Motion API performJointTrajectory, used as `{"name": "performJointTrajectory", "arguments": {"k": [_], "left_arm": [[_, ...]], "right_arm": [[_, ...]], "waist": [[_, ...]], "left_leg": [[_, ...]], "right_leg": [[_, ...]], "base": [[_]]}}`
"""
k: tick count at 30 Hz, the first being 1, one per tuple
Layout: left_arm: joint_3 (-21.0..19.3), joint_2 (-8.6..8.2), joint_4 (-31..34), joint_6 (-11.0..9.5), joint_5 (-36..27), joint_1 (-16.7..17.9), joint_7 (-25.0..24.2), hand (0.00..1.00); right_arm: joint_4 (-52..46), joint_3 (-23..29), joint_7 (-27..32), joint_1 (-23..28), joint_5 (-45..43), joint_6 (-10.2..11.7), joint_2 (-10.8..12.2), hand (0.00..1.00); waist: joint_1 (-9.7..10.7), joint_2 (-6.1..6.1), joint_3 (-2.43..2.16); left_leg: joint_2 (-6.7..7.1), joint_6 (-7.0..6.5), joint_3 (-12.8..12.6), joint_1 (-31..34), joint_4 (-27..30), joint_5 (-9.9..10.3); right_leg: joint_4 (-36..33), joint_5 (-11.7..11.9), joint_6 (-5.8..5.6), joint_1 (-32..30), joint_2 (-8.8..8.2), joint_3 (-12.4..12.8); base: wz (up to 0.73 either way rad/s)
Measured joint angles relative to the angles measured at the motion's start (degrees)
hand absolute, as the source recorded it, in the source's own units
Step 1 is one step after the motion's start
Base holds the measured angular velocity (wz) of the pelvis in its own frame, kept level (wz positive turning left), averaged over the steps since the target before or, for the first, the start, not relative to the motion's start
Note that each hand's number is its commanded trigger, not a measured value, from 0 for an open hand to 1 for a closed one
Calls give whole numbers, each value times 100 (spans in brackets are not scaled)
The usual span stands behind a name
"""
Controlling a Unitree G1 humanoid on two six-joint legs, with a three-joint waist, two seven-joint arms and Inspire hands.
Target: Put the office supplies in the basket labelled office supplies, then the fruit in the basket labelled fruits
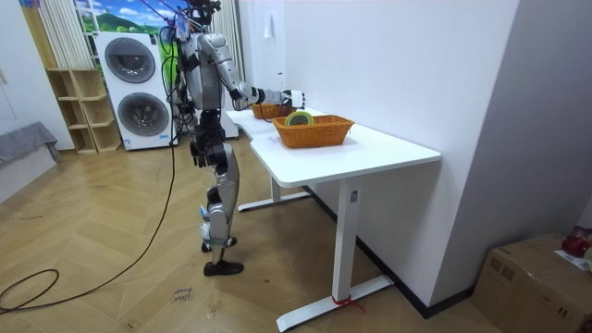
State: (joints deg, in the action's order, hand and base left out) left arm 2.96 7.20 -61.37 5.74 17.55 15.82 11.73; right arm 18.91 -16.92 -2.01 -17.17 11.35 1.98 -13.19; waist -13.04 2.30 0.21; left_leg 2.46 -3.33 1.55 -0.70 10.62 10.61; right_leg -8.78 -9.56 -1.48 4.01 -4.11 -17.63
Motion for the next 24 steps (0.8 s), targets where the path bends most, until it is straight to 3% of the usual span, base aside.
{"name": "performJointTrajectory", "arguments": {"k": [11, 13, 15, 18, 24], "left_arm": [[-4, 12, -2, -28, -3, 1, 12, 0], [-4, 19, -3, -51, -4, -1, 12, 0], [-3, 19, -14, -119, -4, -8, 12, 0], [-1, 8, -11, -125, -11, -11, 11, 0], [12, 9, -13, -131, -7, -27, 6, 0]], "right_arm": [[10, -5, -6, 49, -1, 1, 0, 0], [97, -69, 3, 70, -1, 4, 0, 0], [182, -226, 3, 202, -1, 4, 1, 0], [299, -339, -7, 346, -5, -6, 21, 0], [296, -396, 33, 367, -24, 1, 29, 0]], "waist": [[5, 27, -11], [11, 32, -5], [10, 35, 36], [1, 19, 60], [5, 4, 64]], "left_leg": [[-2, 0, 6, -7, 3, 0], [-2, 0, 11, -12, 5, 0], [-1, 0, 21, -56, 2, 0], [2, -1, 34, -37, -20, 3], [2, 0, 55, -8, -21, 2]], "right_leg": [[0, 7, 3, 15, 3, 0], [6, 8, 3, 31, 4, -9], [14, 8, 2, 82, 4, -25], [13, 9, 1, 83, 5, -41], [12, 9, 0, 71, 4, -107]], "base": [[0], [2], [3], [0], [2]]}}
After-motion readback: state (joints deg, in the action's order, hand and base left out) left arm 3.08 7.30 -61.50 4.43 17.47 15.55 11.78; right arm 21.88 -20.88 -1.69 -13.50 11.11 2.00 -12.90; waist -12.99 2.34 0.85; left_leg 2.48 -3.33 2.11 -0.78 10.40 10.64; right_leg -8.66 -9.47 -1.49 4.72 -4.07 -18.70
